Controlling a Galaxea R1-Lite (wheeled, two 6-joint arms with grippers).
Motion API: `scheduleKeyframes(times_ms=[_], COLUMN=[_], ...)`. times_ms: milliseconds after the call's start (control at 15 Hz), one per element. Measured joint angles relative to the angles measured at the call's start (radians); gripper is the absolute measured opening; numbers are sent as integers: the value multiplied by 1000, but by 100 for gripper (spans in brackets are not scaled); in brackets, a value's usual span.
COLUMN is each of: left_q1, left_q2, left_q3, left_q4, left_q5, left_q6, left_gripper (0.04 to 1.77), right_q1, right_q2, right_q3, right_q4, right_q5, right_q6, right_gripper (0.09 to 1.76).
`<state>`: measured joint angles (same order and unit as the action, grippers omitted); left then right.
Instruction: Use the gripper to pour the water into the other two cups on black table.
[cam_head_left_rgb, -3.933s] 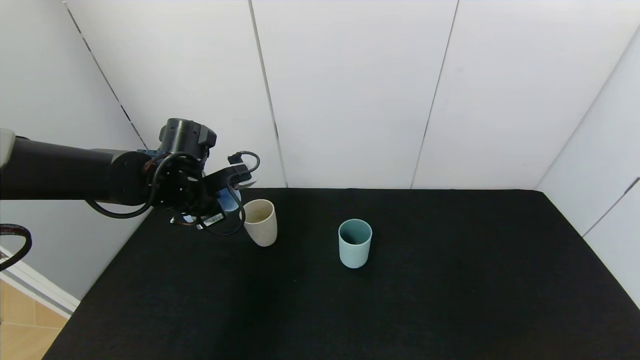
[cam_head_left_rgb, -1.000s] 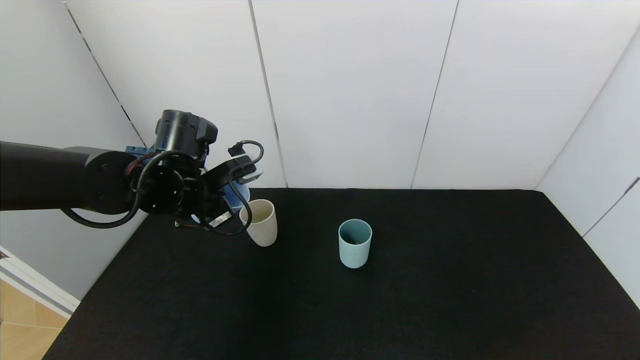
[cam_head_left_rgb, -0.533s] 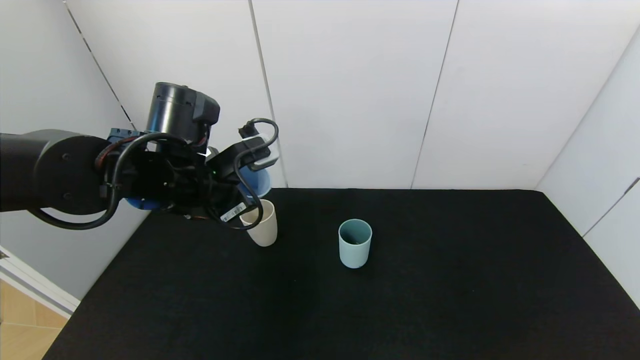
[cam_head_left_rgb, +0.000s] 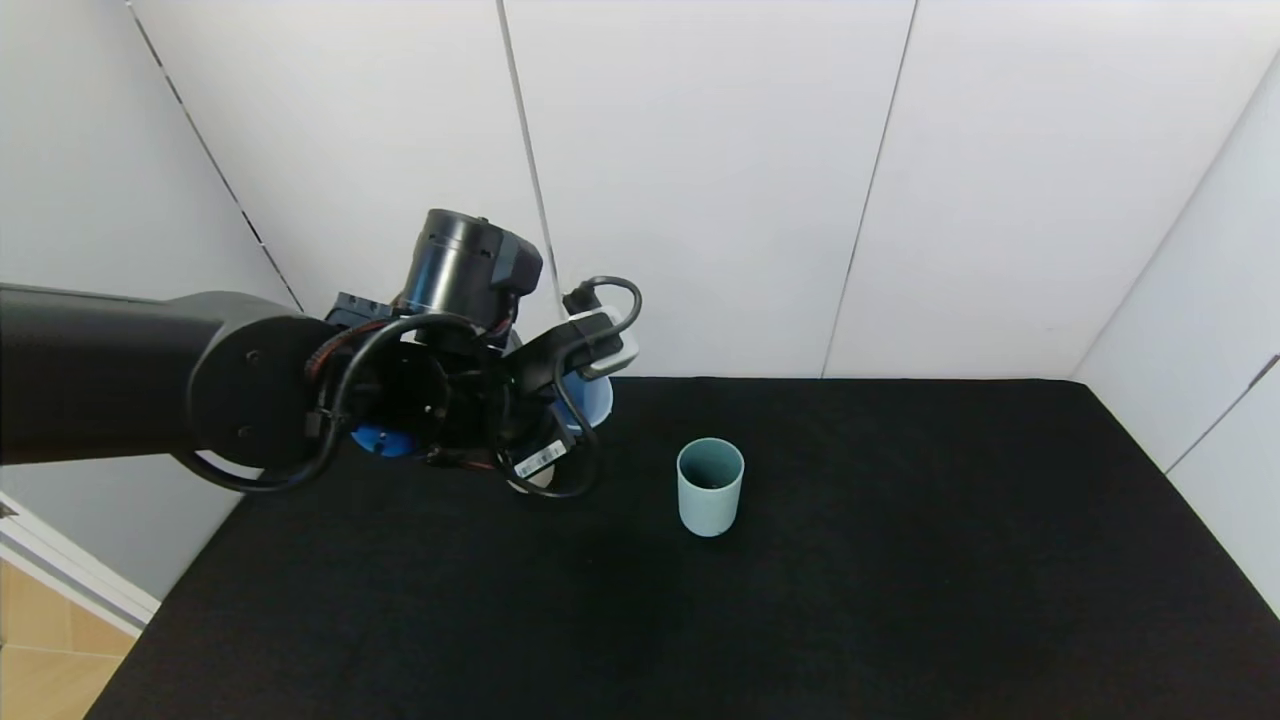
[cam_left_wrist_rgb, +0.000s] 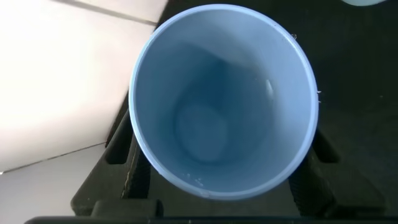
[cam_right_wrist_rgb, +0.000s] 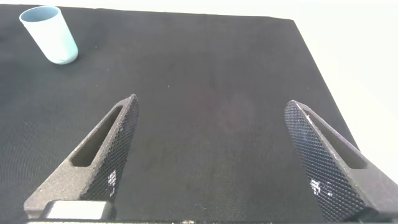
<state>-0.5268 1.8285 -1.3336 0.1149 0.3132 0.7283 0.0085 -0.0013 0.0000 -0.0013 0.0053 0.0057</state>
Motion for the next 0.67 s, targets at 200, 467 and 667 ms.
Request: scheduleKeyframes(times_ms=[200,467,667], left_q1=[-27,-30,-42], left_q2=[29,42,52], left_q3=[-19,-26,-32], left_q4=[-5,3,4], left_q5=[29,36,94], left_q6=[0,7,20], left_gripper=[123,123,123], right_q1=[0,0,0], right_q2=[0,0,0], right_q3=[0,0,0], right_q4=[0,0,0], right_q5=[0,0,0], right_q6=[0,0,0], right_gripper=[171,171,171])
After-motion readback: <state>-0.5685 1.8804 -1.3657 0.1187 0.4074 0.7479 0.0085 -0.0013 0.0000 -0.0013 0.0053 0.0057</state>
